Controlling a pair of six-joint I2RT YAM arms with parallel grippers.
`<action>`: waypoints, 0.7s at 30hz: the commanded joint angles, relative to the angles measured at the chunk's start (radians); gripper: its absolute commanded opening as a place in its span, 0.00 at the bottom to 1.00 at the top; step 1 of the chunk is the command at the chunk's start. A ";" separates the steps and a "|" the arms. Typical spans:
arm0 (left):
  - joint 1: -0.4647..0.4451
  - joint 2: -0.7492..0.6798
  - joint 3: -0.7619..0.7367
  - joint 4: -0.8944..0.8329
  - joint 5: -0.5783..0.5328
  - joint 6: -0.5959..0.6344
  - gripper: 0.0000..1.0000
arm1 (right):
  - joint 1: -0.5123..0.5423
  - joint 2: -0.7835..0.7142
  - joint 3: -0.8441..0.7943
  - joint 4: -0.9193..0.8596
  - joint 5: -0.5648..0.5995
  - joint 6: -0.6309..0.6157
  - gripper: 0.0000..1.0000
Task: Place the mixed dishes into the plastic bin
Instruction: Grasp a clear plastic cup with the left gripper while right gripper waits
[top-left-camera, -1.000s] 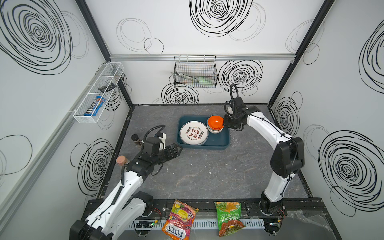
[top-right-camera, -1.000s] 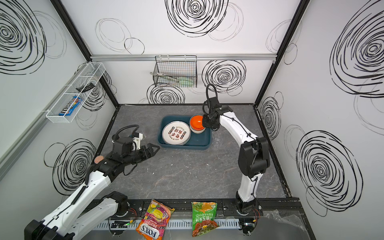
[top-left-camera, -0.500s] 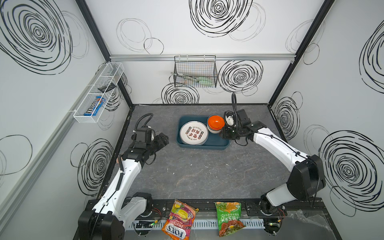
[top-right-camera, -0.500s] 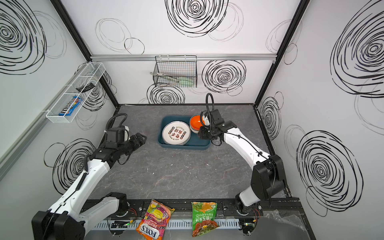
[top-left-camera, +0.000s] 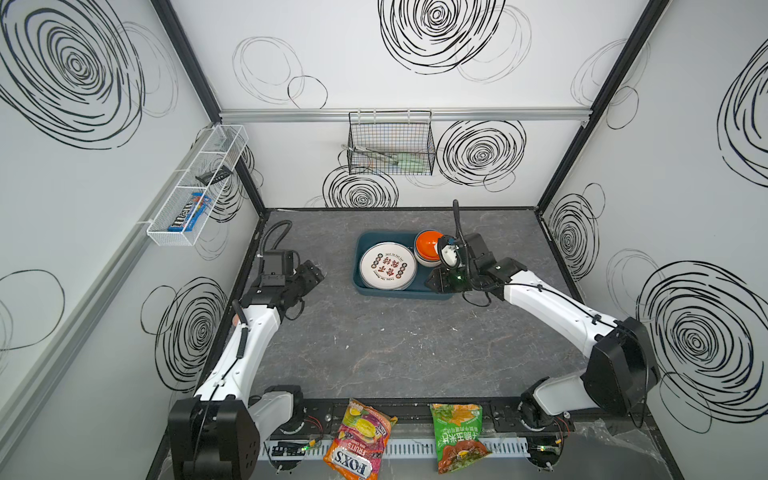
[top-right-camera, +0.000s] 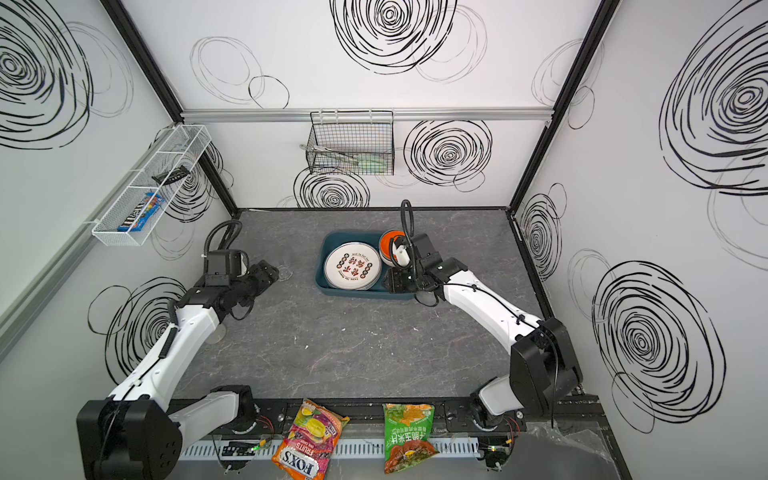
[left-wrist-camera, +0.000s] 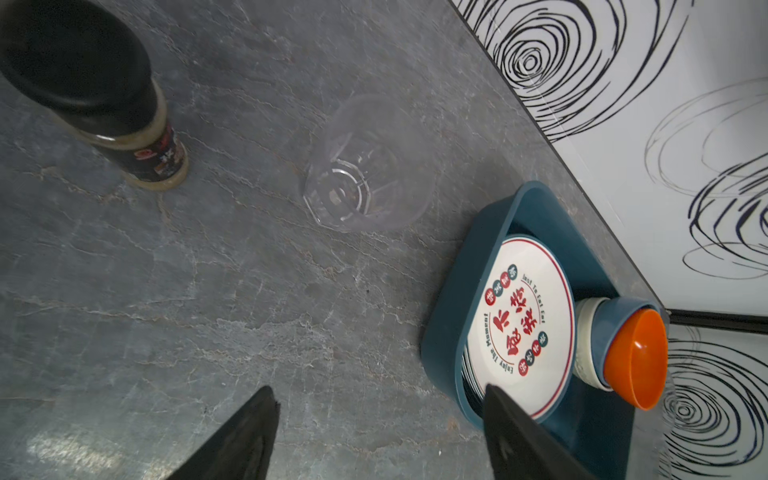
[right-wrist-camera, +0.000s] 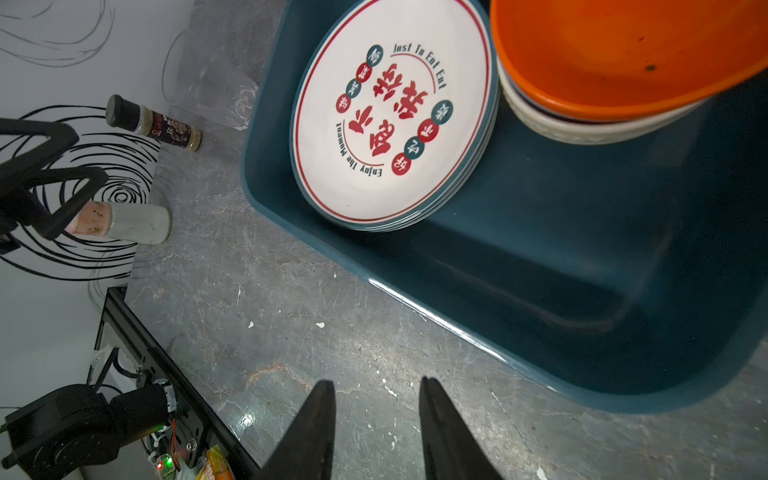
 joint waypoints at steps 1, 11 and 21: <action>0.012 0.041 0.044 0.058 -0.053 -0.019 0.80 | 0.012 -0.036 -0.020 0.029 -0.016 -0.012 0.38; 0.025 0.202 0.103 0.113 -0.122 -0.051 0.79 | 0.014 -0.080 -0.083 0.058 -0.019 -0.011 0.39; 0.037 0.335 0.164 0.143 -0.160 -0.082 0.72 | 0.013 -0.084 -0.118 0.070 -0.018 0.001 0.39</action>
